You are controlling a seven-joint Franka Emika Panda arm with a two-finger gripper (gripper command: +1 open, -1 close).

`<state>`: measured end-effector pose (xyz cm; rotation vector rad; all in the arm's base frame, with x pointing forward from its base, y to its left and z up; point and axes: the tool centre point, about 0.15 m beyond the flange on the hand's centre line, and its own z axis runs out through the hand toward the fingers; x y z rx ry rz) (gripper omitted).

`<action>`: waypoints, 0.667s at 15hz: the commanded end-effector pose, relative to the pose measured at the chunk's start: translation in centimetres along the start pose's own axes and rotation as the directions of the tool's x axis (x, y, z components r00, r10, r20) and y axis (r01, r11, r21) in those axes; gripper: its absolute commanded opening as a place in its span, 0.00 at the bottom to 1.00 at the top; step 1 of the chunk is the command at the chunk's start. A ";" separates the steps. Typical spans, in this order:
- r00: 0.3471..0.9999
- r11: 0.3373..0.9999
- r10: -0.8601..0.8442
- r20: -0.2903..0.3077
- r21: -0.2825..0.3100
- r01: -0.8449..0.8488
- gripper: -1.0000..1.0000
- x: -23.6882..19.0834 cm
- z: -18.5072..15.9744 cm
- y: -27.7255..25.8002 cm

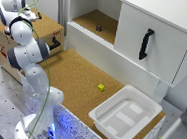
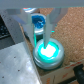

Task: Turn off the green light

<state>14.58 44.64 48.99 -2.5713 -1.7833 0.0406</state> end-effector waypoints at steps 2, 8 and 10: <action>0.997 0.996 0.073 -0.015 0.052 -0.072 0.00 0.9 3.9 2.4; 0.996 0.993 0.092 -0.013 0.077 -0.090 0.00 0.1 5.0 2.0; 0.988 0.992 0.124 -0.097 0.034 -0.121 0.00 -1.1 0.7 2.8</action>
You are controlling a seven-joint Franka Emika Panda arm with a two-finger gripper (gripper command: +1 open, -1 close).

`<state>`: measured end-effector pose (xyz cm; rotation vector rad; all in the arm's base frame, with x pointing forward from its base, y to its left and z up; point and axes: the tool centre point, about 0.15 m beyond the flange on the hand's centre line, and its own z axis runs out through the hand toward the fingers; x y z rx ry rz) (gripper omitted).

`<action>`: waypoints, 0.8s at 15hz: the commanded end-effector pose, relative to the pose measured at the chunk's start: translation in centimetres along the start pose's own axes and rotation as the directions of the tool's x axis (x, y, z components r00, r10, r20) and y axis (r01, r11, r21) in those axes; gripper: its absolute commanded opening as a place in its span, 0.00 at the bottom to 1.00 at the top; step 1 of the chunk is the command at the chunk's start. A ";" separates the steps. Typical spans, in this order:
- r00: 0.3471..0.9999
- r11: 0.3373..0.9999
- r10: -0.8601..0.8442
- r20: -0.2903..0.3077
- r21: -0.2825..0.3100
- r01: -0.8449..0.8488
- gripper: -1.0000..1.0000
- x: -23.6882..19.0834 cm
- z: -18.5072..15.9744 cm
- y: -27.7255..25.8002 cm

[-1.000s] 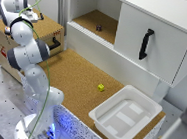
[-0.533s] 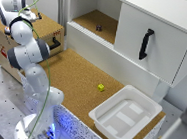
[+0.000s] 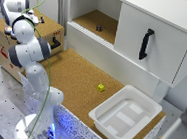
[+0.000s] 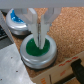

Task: Turn off the green light

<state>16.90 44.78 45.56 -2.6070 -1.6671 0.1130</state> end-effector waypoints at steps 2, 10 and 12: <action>0.979 0.993 0.089 -0.181 -0.064 -0.102 1.00 -3.3 -6.3 1.8; 0.907 0.923 0.380 -0.181 0.009 -0.385 1.00 -6.0 -4.2 9.1; 0.859 0.876 0.479 -0.182 0.045 -0.480 1.00 -7.3 -3.3 11.6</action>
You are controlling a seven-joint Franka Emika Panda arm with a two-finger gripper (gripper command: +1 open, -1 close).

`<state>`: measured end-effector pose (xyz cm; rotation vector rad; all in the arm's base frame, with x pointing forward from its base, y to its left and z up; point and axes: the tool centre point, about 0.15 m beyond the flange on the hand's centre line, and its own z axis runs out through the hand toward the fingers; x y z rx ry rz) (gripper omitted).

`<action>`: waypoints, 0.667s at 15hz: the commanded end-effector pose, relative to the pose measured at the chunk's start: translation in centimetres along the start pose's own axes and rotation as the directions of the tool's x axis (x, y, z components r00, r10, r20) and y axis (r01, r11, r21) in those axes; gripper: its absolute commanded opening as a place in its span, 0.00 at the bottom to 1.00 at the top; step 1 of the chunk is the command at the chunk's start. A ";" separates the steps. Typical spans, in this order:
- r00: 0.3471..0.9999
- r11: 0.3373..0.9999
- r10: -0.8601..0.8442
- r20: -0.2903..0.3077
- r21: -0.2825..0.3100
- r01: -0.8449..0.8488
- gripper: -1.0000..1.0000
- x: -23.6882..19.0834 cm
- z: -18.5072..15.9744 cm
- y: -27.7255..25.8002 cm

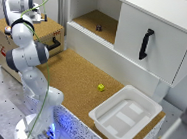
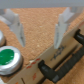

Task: Turn off the green light

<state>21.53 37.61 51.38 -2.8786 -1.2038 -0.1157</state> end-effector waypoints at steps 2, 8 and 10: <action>0.968 0.964 0.251 -0.022 0.099 -0.248 1.00 -1.6 4.2 7.3; 0.899 0.896 0.438 0.007 0.083 -0.437 1.00 -3.0 8.1 12.1; 0.841 0.843 0.539 -0.053 0.039 -0.537 1.00 -3.1 8.4 15.2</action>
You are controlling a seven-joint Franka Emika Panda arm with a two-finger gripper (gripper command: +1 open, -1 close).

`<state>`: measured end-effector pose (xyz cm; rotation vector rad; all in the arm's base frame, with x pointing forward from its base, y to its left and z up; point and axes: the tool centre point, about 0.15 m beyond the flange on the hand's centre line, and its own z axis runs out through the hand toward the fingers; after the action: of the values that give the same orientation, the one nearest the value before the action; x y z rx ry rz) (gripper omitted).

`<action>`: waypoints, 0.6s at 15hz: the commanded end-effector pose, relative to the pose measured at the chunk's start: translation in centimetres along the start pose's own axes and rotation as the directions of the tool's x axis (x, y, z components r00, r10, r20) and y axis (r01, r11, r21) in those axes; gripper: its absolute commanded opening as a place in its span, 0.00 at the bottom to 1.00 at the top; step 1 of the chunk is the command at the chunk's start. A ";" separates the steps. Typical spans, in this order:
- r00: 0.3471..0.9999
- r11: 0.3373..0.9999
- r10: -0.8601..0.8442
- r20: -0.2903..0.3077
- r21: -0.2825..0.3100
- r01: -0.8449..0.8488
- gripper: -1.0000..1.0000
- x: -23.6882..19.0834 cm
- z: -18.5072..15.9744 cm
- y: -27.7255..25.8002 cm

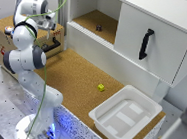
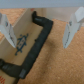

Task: Turn off the green light

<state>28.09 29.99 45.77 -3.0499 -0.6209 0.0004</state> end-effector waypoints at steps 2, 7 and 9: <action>0.937 0.955 0.295 -0.190 0.023 -0.296 1.00 2.6 2.2 8.8; 0.882 0.923 0.354 -0.311 -0.038 -0.384 1.00 9.3 -1.4 15.3; 0.873 0.924 0.338 -0.352 -0.053 -0.379 1.00 12.2 -2.9 17.4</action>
<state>39.33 21.28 46.21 -3.0977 -0.0581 -0.4078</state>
